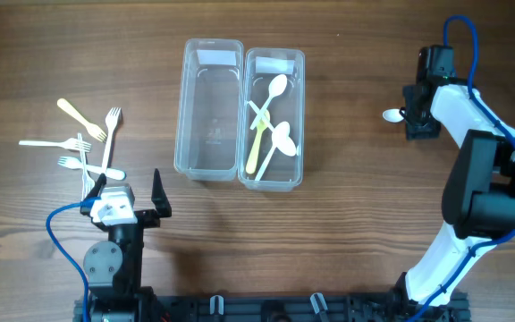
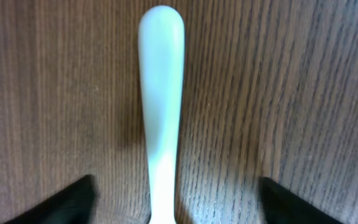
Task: Pack container
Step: 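Lower the white spoon into the right container and release, then grasp the last white spoon with the right gripper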
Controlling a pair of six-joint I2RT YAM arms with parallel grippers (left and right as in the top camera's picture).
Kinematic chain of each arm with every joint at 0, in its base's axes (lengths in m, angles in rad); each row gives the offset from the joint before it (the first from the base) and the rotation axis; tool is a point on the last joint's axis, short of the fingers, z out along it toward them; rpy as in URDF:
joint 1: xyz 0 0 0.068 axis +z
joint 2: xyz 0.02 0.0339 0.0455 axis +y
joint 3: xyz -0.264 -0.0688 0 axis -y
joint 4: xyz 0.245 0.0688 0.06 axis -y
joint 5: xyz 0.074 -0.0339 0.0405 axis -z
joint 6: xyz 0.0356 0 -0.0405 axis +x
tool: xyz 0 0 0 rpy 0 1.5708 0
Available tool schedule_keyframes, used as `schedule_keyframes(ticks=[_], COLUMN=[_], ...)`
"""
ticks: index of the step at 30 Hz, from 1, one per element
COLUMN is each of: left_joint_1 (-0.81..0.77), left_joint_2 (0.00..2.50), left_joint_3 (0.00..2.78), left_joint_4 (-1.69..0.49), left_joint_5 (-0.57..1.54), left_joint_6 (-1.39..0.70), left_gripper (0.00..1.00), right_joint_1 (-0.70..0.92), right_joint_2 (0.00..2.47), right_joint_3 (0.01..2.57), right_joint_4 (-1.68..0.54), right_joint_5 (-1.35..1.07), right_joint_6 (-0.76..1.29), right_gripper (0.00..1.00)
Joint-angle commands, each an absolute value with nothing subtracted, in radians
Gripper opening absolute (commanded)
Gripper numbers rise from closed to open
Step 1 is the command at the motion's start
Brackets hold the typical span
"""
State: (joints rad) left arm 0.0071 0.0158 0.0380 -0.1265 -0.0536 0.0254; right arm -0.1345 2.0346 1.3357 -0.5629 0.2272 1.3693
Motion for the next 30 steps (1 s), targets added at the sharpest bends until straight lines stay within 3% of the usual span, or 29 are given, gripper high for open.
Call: schedule_keyframes(ticks=[1, 7, 12, 18, 20, 24, 30], left_joint_1=[0.002, 0.002, 0.002, 0.002, 0.002, 0.002, 0.002], left_joint_2=[0.012, 0.012, 0.012, 0.012, 0.012, 0.012, 0.012], left_joint_3=[0.032, 0.032, 0.032, 0.032, 0.032, 0.032, 0.032], left_joint_4=[-0.123, -0.123, -0.123, -0.123, -0.123, -0.123, -0.123], left_joint_5=[-0.042, -0.042, -0.042, -0.042, -0.042, -0.042, -0.042], left_joint_6=[0.042, 0.042, 0.042, 0.042, 0.042, 0.042, 0.042], left_gripper=[1.00, 1.00, 1.00, 1.00, 1.00, 1.00, 1.00], right_joint_1=[-0.139, -0.139, -0.139, -0.139, -0.139, -0.139, -0.139], right_joint_2=[2.071, 2.071, 2.071, 2.071, 2.071, 2.071, 2.069], right_joint_3=[1.335, 1.335, 1.335, 1.335, 1.335, 1.335, 1.335], right_joint_4=[-0.567, -0.616, -0.653, -0.720, -0.758, -0.817, -0.846], right_joint_5=[0.213, 0.156, 0.125, 0.070, 0.070, 0.070, 0.043], right_joint_6=[1.390, 1.391, 1.421, 1.420, 1.419, 1.352, 1.179], right_gripper=[0.54, 0.56, 0.41, 0.35, 0.29, 0.07, 0.04])
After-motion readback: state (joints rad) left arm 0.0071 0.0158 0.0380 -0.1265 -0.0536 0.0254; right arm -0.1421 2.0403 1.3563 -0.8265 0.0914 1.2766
